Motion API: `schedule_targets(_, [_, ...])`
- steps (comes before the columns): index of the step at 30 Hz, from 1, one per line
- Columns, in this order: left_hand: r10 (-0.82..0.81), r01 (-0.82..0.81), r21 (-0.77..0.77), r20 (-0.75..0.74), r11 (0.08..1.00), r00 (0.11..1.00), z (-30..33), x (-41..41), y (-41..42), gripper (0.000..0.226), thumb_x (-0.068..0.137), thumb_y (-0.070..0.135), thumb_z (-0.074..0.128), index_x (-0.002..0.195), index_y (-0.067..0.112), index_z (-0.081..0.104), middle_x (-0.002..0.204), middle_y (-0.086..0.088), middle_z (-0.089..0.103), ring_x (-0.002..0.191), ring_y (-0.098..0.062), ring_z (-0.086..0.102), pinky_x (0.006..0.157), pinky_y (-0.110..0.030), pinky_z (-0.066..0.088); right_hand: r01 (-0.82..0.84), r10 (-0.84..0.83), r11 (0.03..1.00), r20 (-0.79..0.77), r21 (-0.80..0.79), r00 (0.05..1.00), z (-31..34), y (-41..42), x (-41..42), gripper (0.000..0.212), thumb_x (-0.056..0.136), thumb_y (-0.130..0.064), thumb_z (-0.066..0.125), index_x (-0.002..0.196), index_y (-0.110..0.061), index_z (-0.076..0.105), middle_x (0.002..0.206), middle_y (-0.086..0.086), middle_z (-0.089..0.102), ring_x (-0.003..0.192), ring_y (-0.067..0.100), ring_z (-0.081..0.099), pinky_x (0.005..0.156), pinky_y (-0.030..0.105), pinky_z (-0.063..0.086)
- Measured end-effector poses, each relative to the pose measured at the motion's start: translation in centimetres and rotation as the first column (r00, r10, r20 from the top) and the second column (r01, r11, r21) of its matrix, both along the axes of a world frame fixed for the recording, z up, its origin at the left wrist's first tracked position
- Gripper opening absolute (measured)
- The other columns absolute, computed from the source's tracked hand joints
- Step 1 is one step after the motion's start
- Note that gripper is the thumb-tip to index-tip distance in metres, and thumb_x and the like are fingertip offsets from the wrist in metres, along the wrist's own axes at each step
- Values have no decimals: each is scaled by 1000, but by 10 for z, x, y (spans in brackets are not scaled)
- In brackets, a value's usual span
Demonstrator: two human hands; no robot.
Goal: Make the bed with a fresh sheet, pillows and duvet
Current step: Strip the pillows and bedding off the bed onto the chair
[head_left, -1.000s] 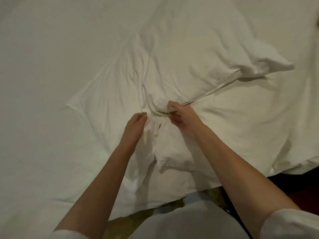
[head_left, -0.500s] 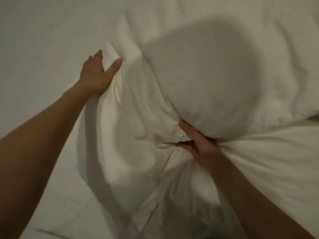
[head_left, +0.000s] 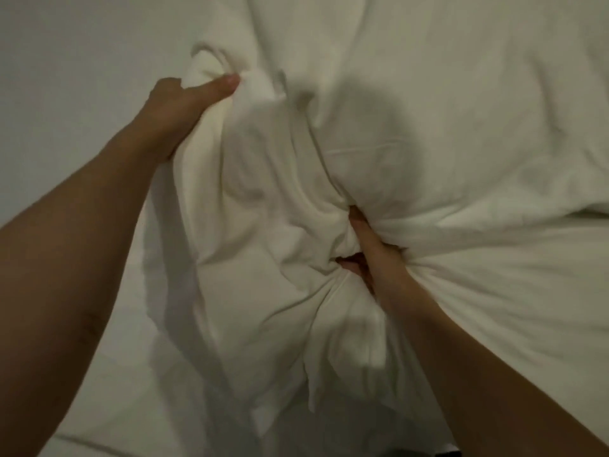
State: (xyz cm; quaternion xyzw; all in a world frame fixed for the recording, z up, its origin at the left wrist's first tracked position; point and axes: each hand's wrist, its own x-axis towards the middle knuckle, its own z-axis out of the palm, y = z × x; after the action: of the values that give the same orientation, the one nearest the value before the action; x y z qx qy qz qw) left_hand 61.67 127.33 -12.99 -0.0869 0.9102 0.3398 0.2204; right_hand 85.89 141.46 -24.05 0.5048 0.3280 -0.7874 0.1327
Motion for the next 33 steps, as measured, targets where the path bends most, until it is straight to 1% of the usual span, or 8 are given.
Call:
schedule_targets(2, [49,-48,27,-22,998,999,24,13,-15,73,76,56,69,130,10,54,114,1,60,87,-8,59,66,-17,44,52,-58,996,79,78,995,9,-7,-8,113,40,-69,82,138,-23,47,127,3,60,104,24,64,58,29,57])
schedule_targets(5, [98,-95,59,-46,994,994,63,50,-41,69,78,51,70,130,10,54,111,1,59,87,-11,58,68,-20,43,42,-53,986,60,161,997,29,-14,-5,80,71,-64,70,133,-18,53,117,6,66,94,21,66,48,20,53])
schedule_targets(11, [118,-101,96,-189,990,975,158,154,-92,49,84,46,67,120,13,62,101,0,60,92,-17,58,77,-24,41,43,-34,991,-74,130,997,115,-39,37,106,40,-81,75,127,-21,60,115,4,69,103,24,66,90,43,54])
schedule_targets(15, [99,-71,99,-321,993,942,229,237,-166,51,76,49,71,108,9,68,99,-9,65,91,-21,60,81,-35,48,70,43,927,-289,370,956,197,-67,87,78,70,-63,69,134,-23,54,127,-4,63,112,16,60,97,38,49])
schedule_targets(20, [369,-220,386,-369,896,853,285,353,-299,17,82,35,72,91,20,69,84,8,71,85,-16,64,70,-25,47,5,438,784,-560,620,703,301,-131,139,89,65,-52,72,140,-14,45,133,0,59,122,14,56,108,41,41])
schedule_targets(26, [630,-329,683,-248,652,736,317,483,-416,19,83,35,70,94,20,68,86,12,74,84,-5,69,79,-26,53,-156,828,512,-436,845,352,396,-223,177,114,52,-63,77,147,-28,26,139,-13,48,123,4,51,106,34,40])
schedule_targets(30, [750,-446,752,-96,485,655,313,557,-472,72,53,54,76,114,18,62,110,1,69,104,-21,63,94,-39,46,-145,920,362,-328,921,214,422,-300,194,88,72,-56,74,146,-36,31,135,-20,50,116,-1,53,96,24,43])
schedule_targets(33, [838,-516,772,-38,371,544,290,598,-510,67,60,41,80,117,14,59,101,-1,67,95,-20,62,90,-36,45,-157,922,369,-339,916,188,415,-357,210,60,84,-36,69,139,-33,46,115,-28,58,99,-12,56,80,12,45])
